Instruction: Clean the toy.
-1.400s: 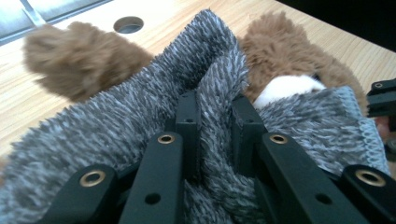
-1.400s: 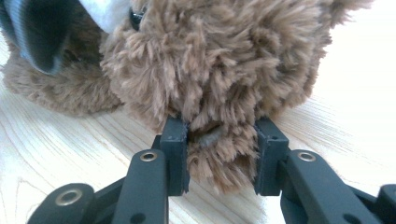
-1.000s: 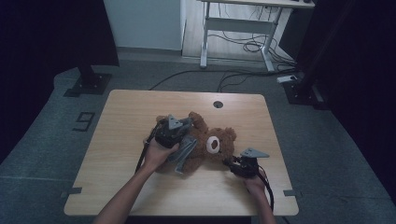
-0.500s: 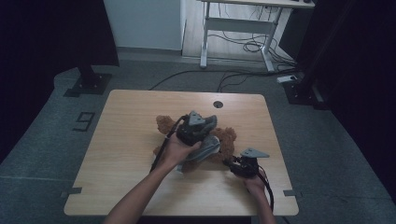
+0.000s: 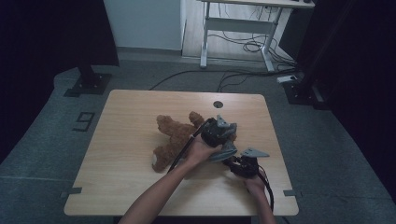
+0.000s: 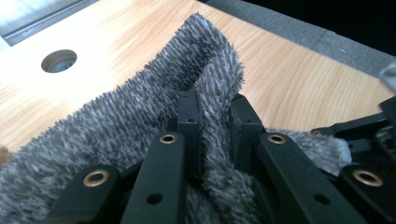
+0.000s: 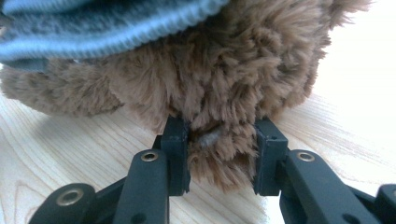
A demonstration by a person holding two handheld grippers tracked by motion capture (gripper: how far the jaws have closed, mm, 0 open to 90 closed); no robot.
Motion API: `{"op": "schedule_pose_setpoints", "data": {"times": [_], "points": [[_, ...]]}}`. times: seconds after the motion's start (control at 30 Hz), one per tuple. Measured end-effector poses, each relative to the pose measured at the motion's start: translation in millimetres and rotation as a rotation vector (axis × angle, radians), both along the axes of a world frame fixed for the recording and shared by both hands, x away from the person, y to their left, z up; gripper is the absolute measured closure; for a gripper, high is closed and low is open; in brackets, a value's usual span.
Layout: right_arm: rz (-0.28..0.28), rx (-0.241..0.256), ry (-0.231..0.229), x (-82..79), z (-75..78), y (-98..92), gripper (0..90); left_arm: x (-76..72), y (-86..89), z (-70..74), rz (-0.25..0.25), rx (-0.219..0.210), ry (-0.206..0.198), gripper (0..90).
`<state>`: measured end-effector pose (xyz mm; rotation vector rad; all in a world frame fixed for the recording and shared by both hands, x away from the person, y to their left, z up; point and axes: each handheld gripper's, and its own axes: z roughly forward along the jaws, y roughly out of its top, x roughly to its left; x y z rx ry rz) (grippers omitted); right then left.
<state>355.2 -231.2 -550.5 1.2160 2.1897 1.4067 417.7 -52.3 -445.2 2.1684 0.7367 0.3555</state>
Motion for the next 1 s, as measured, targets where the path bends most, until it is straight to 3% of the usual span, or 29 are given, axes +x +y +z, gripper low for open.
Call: {"op": "schedule_pose_setpoints", "data": {"times": [0.27, 0.47, 0.5, 0.53, 0.57, 0.63, 0.77, 1.0], "points": [[0.003, -0.001, 0.002, -0.3, -0.1, 0.3, 64.7, -1.7, 16.4, 2.9, 0.033, -0.007, -0.021, 78.1], [0.002, 0.002, 0.011, 0.6, -0.3, -0.2, 64.9, 1.1, 47.8, -0.6, 0.092, -0.003, -0.02, 78.5], [0.001, 0.002, 0.011, 0.6, -0.3, -0.3, 64.9, 2.3, 60.9, -5.3, 0.117, 0.008, -0.015, 78.4], [0.001, 0.002, 0.011, 0.6, -0.3, -0.3, 64.9, 2.3, 60.9, -5.3, 0.117, 0.008, -0.015, 78.4], [0.0, 0.003, 0.012, 0.8, -0.3, -0.3, 64.9, 3.2, 75.4, -10.0, 0.135, -0.018, -0.001, 78.5], [0.002, 0.0, 0.01, 0.8, -0.3, 0.0, 64.9, 2.0, 87.8, -10.1, 0.142, -0.063, 0.017, 78.5], [-0.004, -0.004, 0.013, 1.5, -0.3, 0.6, 65.2, -4.3, 99.9, -2.8, 0.158, -0.046, -0.021, 78.5], [-0.004, -0.003, 0.012, 1.4, -0.4, 0.6, 65.2, -6.5, 132.6, -4.0, 0.213, -0.068, -0.03, 78.6]]}}
